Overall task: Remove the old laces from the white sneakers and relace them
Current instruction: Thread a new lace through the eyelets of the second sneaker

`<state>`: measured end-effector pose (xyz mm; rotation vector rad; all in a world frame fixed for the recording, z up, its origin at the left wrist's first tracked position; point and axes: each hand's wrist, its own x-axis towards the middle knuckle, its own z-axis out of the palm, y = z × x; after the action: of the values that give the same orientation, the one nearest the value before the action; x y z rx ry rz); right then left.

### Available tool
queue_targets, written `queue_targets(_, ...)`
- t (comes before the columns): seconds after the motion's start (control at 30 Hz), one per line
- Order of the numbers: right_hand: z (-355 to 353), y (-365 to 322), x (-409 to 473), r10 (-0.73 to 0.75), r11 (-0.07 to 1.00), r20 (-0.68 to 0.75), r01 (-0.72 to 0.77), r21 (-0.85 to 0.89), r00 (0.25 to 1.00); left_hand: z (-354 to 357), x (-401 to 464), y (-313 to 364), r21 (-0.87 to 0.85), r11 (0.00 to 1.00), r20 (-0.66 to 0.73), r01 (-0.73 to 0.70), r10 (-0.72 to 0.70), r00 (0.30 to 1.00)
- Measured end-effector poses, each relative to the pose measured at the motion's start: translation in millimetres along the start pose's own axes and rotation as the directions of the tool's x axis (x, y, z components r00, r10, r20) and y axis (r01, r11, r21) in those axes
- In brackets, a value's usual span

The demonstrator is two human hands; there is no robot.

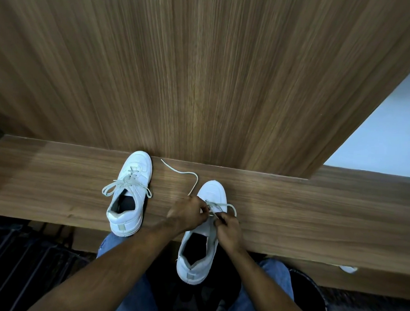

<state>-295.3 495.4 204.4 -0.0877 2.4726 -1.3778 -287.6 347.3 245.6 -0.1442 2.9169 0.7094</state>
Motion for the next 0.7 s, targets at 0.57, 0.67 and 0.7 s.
queue_targets(0.57,-2,7,6,0.051,0.991,0.076,-0.06,0.123,0.996,17,0,5,0.152,0.988,-0.037,0.015,-0.009,0.999)
queue_targets(0.67,-6,5,7,0.115,0.978,0.063,-0.124,0.167,0.991,21,2,7,0.133,0.99,-0.04,0.049,-0.044,0.998)
queue_targets(0.7,-7,5,9,0.138,0.97,0.063,-0.148,0.19,0.988,22,2,8,0.143,0.989,-0.044,0.048,-0.042,0.998)
